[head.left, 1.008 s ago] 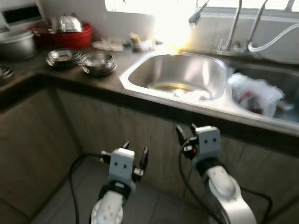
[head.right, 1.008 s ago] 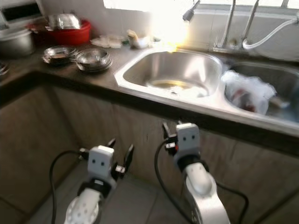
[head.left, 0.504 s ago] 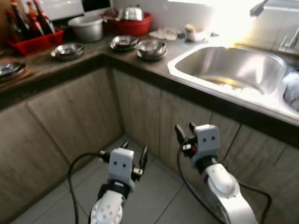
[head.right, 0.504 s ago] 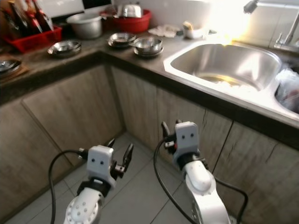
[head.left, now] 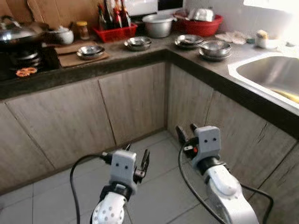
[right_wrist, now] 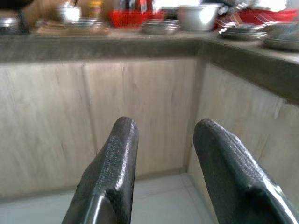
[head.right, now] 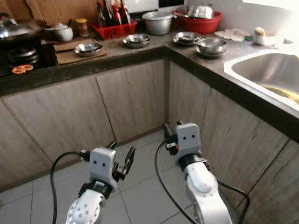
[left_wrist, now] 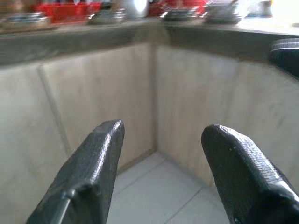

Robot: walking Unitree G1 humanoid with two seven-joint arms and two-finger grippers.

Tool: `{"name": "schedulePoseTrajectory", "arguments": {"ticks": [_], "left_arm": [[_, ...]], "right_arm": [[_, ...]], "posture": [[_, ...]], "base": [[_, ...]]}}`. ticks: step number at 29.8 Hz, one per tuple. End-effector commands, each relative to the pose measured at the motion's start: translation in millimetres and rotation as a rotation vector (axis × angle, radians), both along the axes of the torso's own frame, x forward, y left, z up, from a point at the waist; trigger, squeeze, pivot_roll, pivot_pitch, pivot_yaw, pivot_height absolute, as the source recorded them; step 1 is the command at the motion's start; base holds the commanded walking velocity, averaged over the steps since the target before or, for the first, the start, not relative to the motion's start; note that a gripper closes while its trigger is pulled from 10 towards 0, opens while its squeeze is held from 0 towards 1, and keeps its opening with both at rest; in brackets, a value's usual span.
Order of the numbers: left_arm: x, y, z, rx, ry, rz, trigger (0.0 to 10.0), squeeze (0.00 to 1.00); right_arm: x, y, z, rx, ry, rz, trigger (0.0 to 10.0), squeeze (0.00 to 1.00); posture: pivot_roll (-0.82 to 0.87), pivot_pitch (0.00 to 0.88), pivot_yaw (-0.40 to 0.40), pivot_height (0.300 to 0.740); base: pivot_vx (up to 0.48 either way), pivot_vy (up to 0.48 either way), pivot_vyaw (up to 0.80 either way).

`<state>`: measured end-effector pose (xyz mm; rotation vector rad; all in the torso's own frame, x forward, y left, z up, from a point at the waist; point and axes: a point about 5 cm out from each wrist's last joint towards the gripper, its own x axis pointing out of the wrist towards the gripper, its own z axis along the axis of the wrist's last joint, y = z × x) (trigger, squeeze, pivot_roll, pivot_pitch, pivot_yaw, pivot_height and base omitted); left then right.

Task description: Kitchen organization

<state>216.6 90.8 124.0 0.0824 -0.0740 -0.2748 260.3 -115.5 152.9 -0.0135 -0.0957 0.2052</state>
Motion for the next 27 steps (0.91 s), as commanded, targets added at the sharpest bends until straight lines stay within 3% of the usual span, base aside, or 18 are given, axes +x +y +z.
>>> {"name": "schedulePoseTrajectory", "arguments": {"ticks": [1,12,27], "left_arm": [[-0.3,0.9,-0.2,0.001,0.006,0.005,10.0,0.00],[-0.2,0.6,-0.9,0.001,0.009,0.003,10.0,0.00],[0.2,-0.1,-2.0,0.000,0.011,-0.004,10.0,0.00]], "right_arm": [[-0.3,2.7,0.9,0.003,0.000,0.008,10.0,0.00],[2.0,2.1,1.3,0.009,0.001,0.003,10.0,0.00],[2.8,1.6,0.4,0.013,0.004,0.004,10.0,0.00]], "posture": [[0.05,0.053,-0.024,0.740],[0.05,0.047,-0.026,0.740],[0.04,0.038,-0.018,0.740]], "base": [[0.000,0.000,0.80],[0.181,0.000,0.79],[0.222,0.000,0.00]]}}
